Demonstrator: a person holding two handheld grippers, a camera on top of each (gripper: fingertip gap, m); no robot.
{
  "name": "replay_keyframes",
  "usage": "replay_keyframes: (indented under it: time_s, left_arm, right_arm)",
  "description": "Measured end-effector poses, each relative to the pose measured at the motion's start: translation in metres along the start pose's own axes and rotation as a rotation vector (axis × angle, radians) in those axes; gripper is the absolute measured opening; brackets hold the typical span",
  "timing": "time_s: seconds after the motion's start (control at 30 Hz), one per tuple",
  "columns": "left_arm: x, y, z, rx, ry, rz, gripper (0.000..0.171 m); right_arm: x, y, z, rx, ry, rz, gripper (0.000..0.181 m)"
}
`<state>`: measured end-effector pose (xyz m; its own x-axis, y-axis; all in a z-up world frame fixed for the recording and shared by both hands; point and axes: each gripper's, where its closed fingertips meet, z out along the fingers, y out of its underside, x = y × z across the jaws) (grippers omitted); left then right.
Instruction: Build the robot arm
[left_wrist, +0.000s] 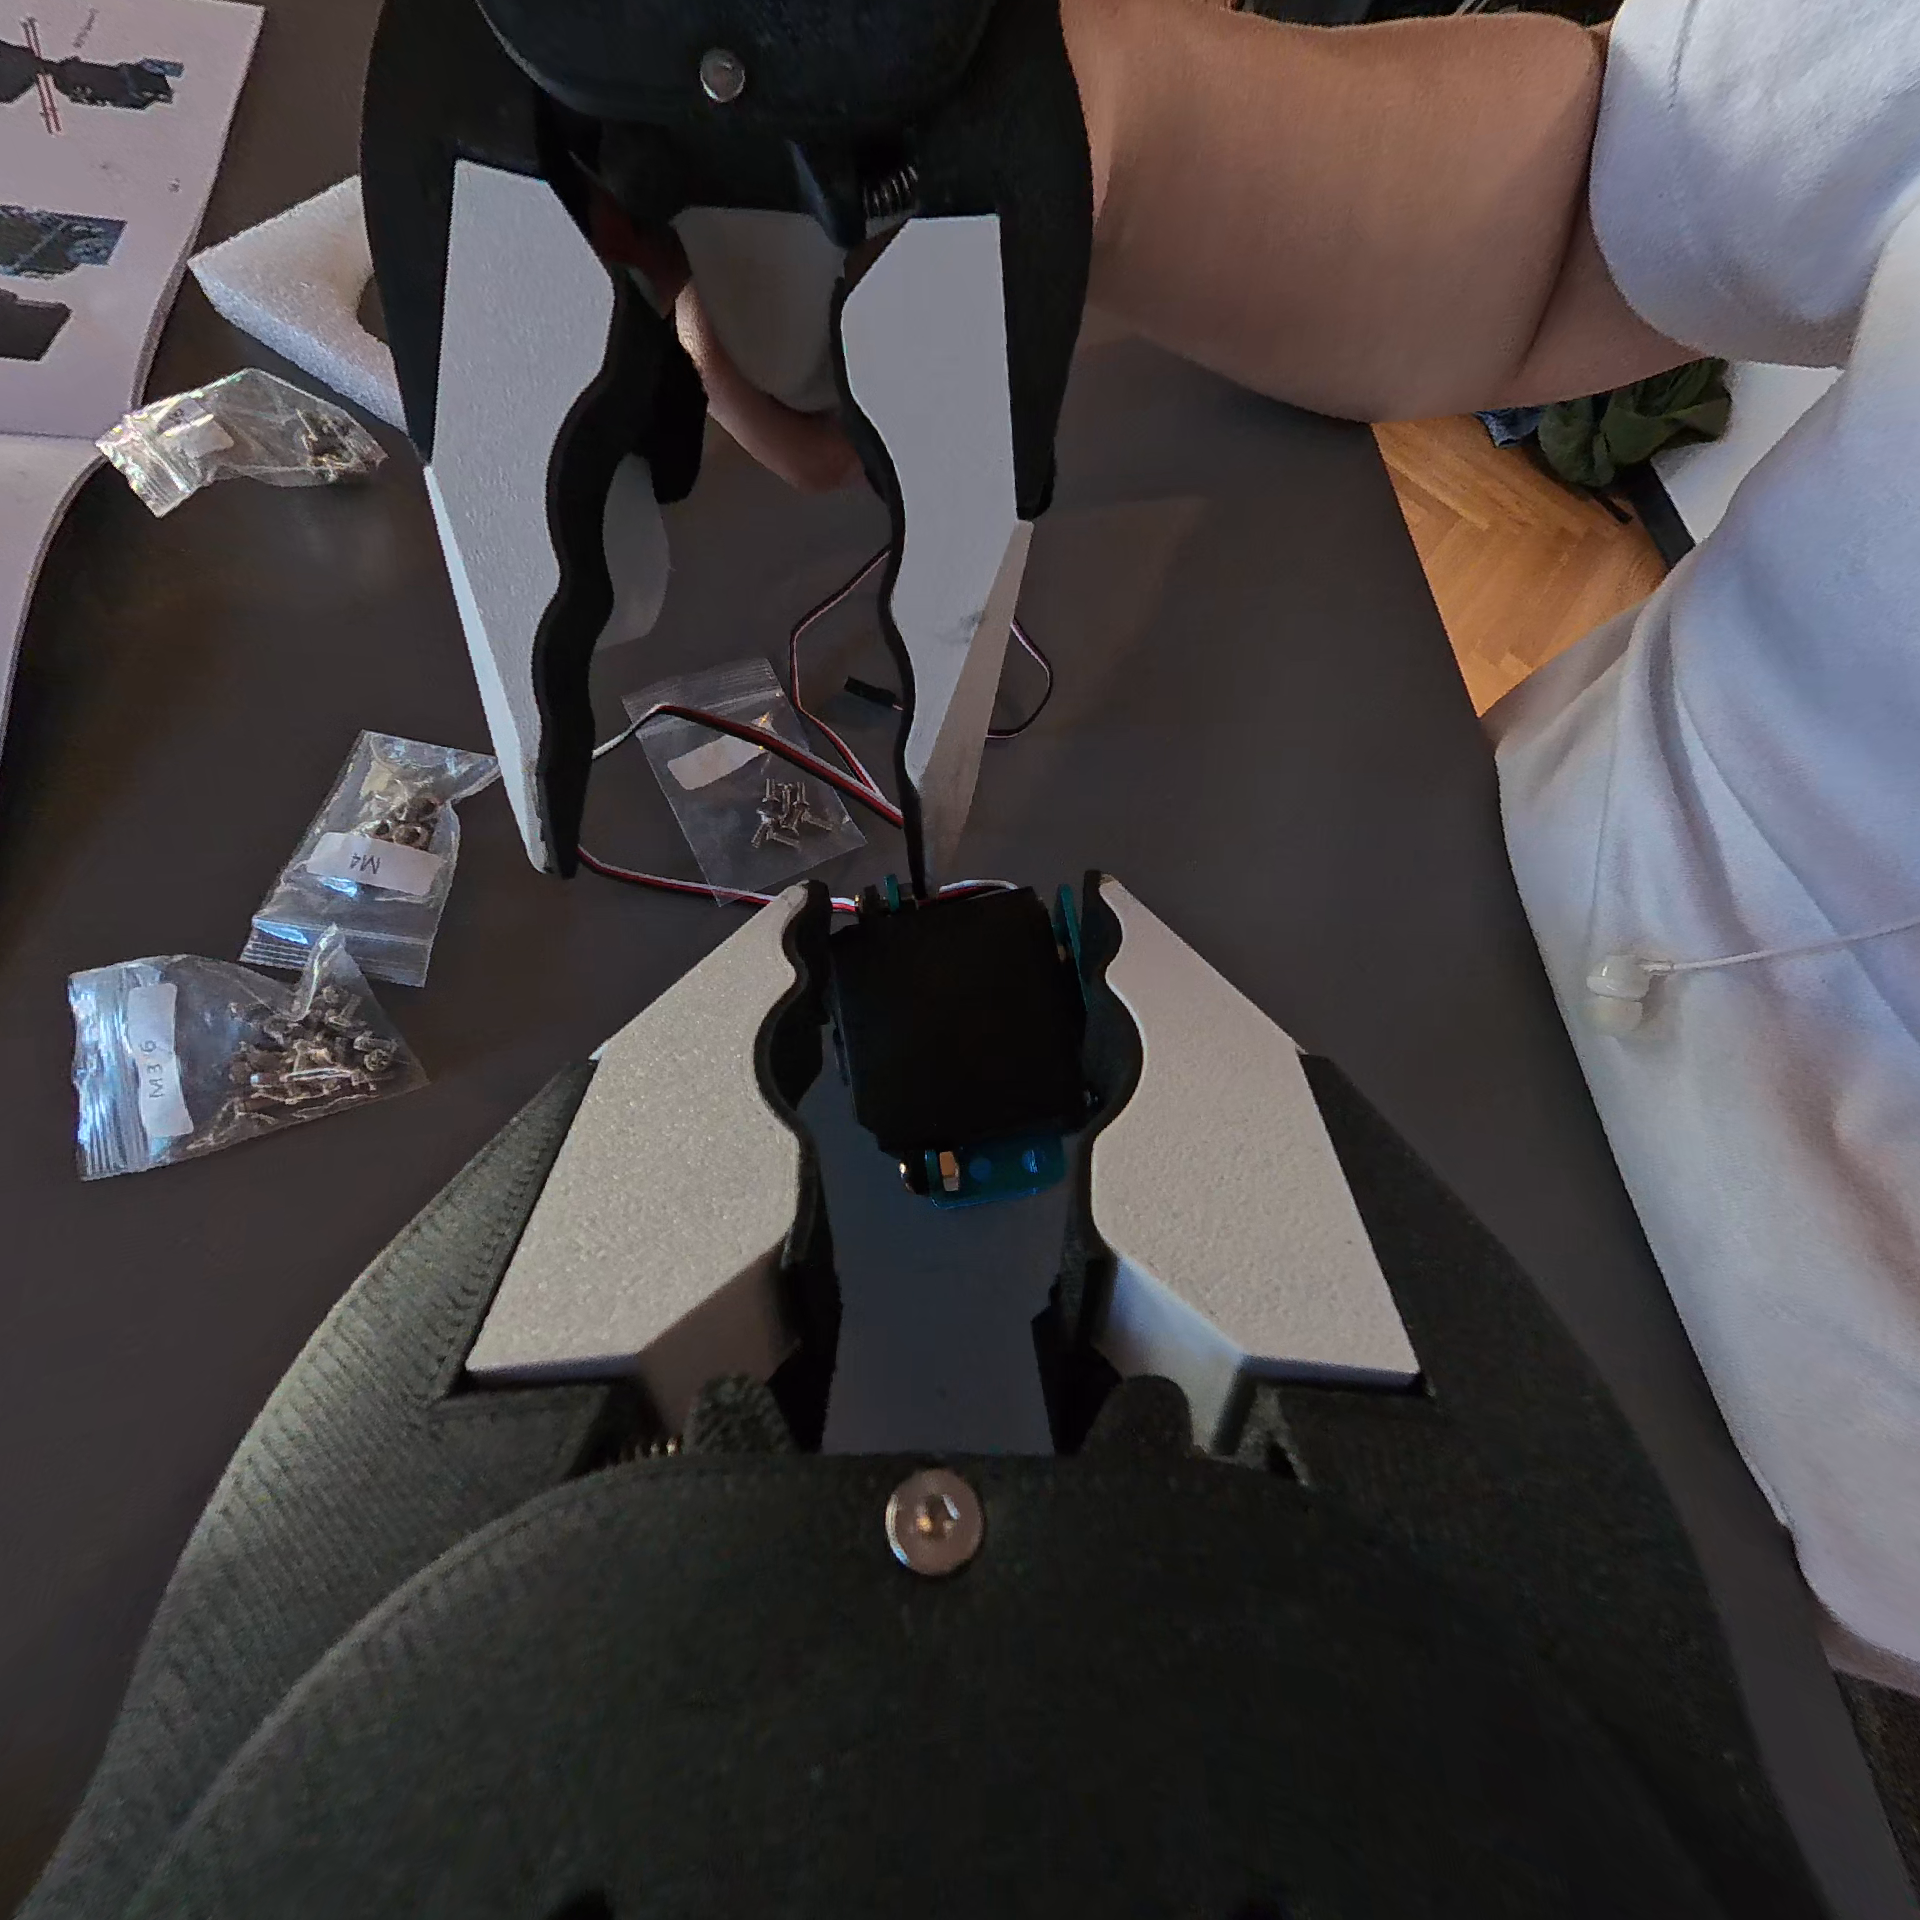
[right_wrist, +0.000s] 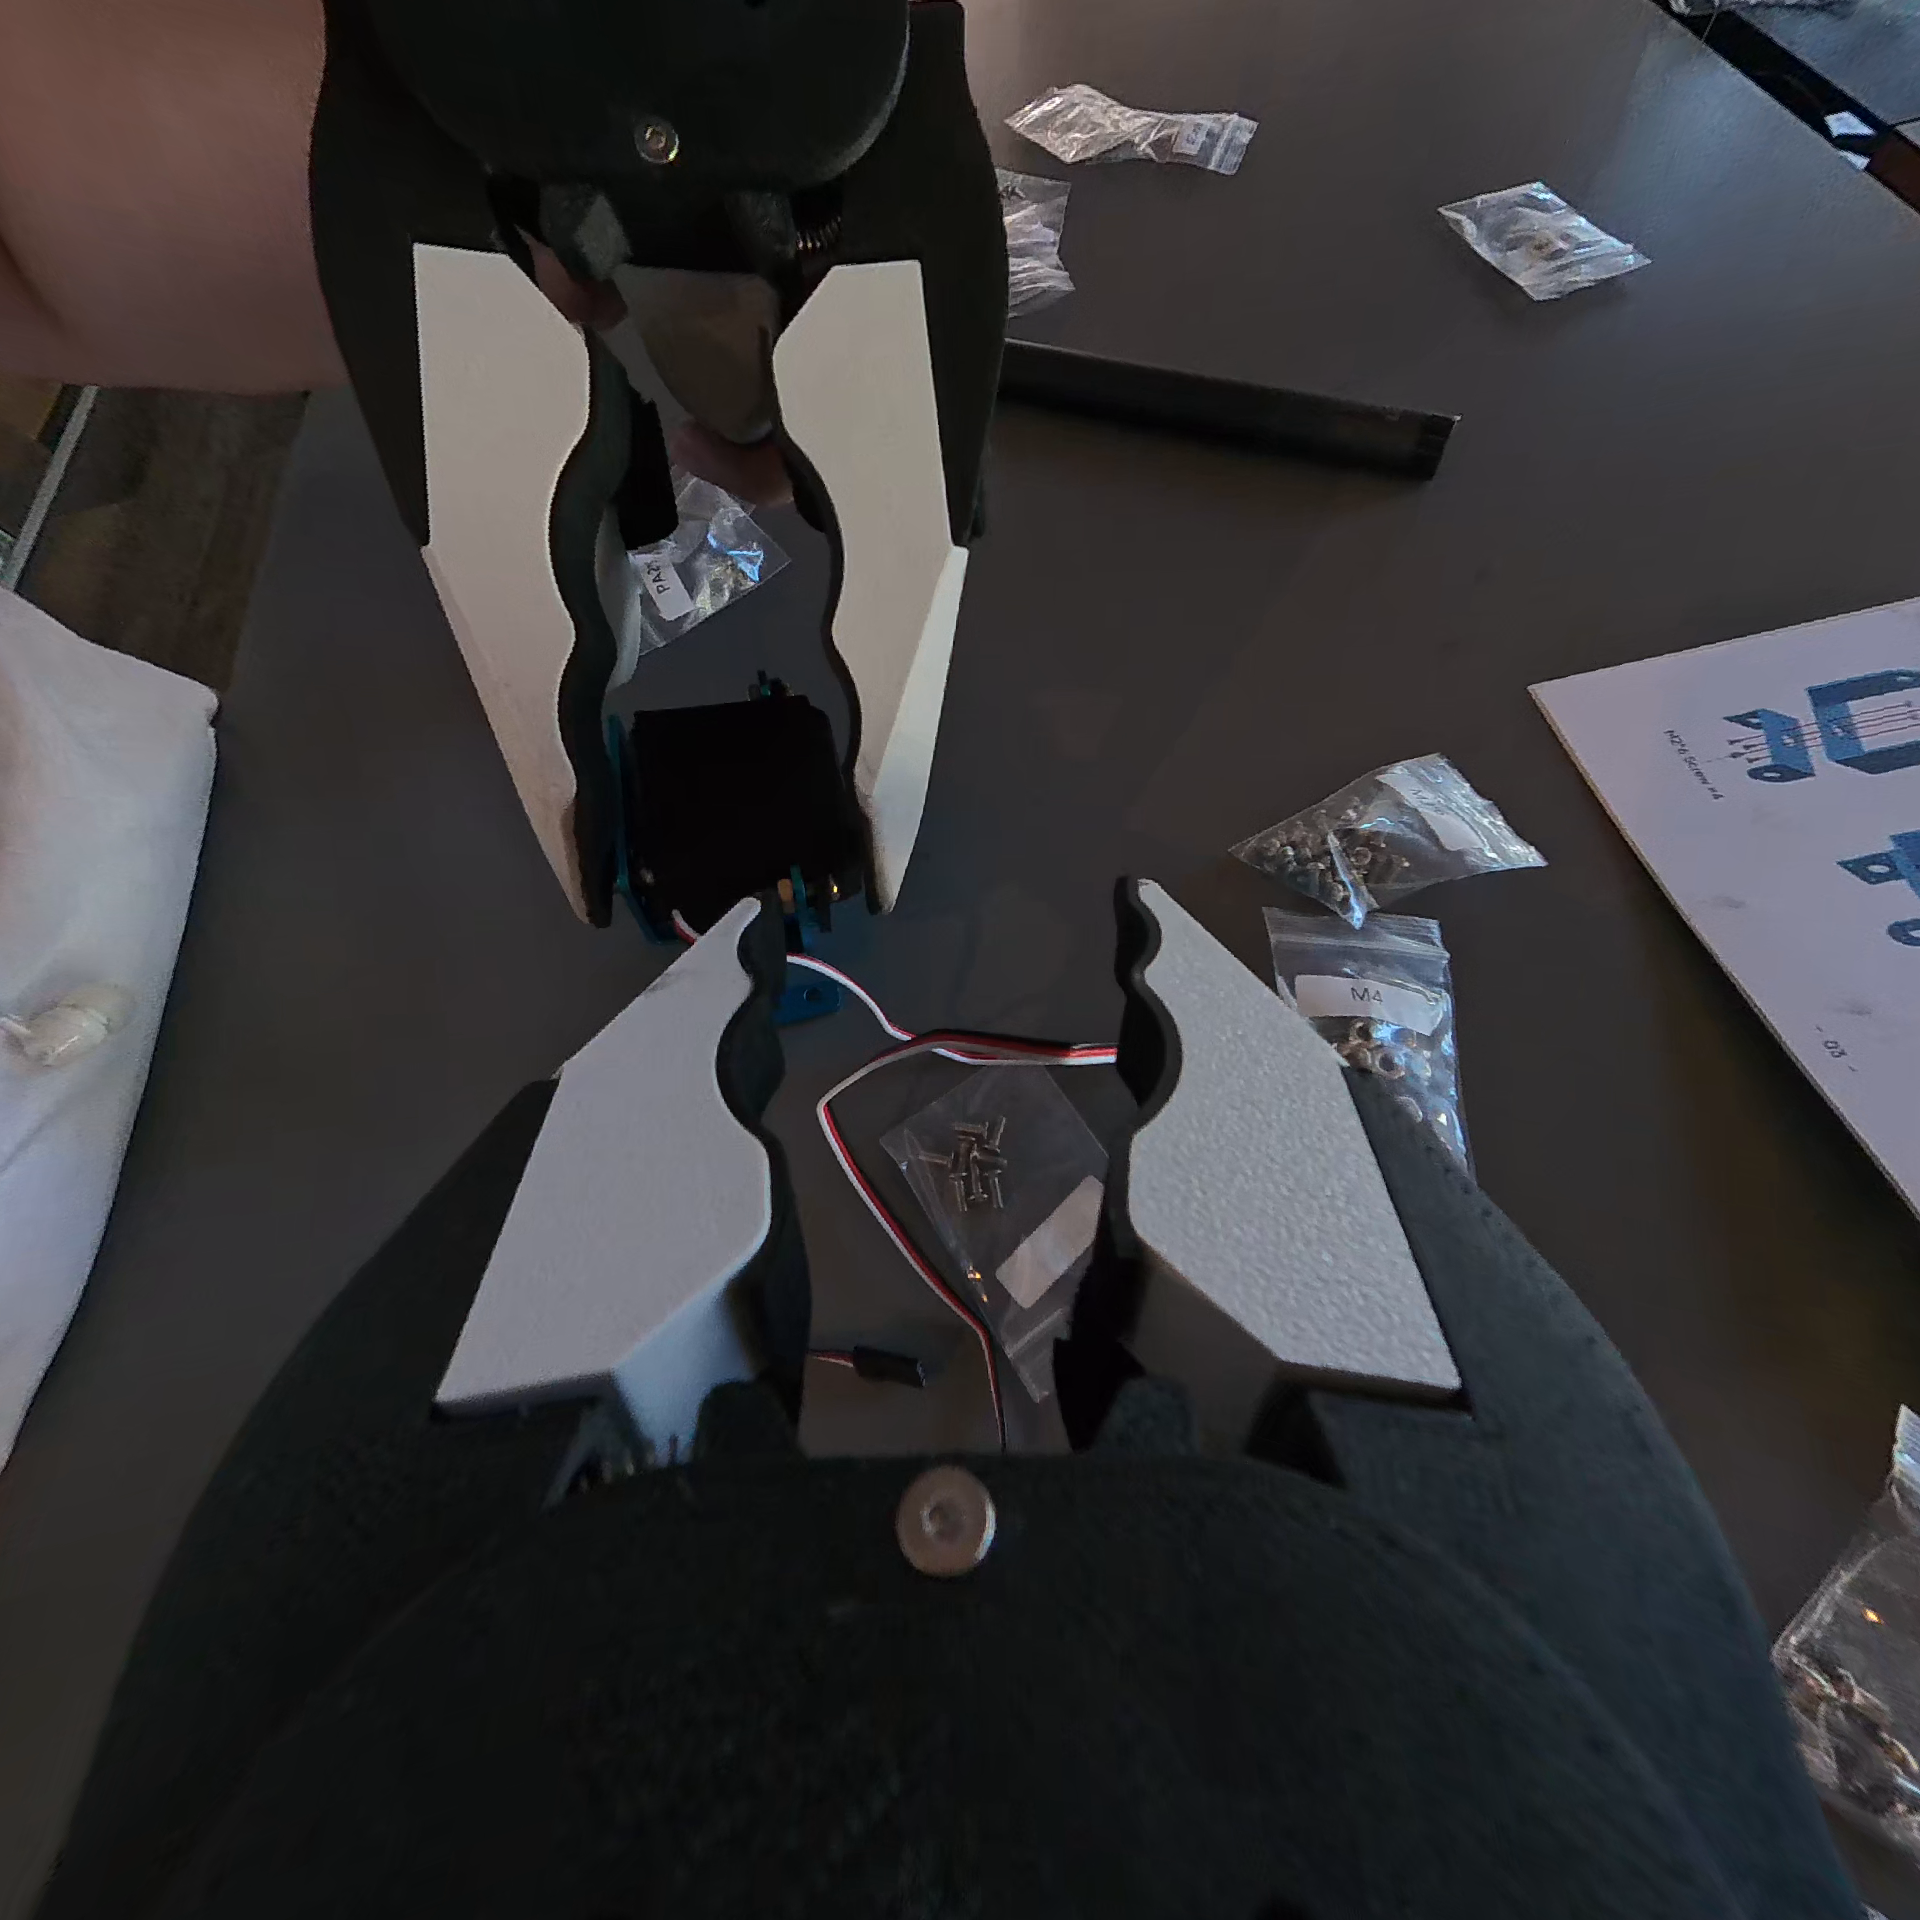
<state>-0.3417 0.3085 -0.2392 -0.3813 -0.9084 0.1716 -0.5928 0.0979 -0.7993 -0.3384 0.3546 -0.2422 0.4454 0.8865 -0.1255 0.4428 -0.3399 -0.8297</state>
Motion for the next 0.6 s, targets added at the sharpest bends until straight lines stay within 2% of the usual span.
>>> replay_keyframes:
  time_s: [0.6]
  left_arm:
    - [0.0008,0.0002,-0.0003,-0.001,-0.007,-0.001,0.049]
  right_arm:
    - [0.0003,-0.0006,-0.0033,0.006,0.032,0.014,0.064]
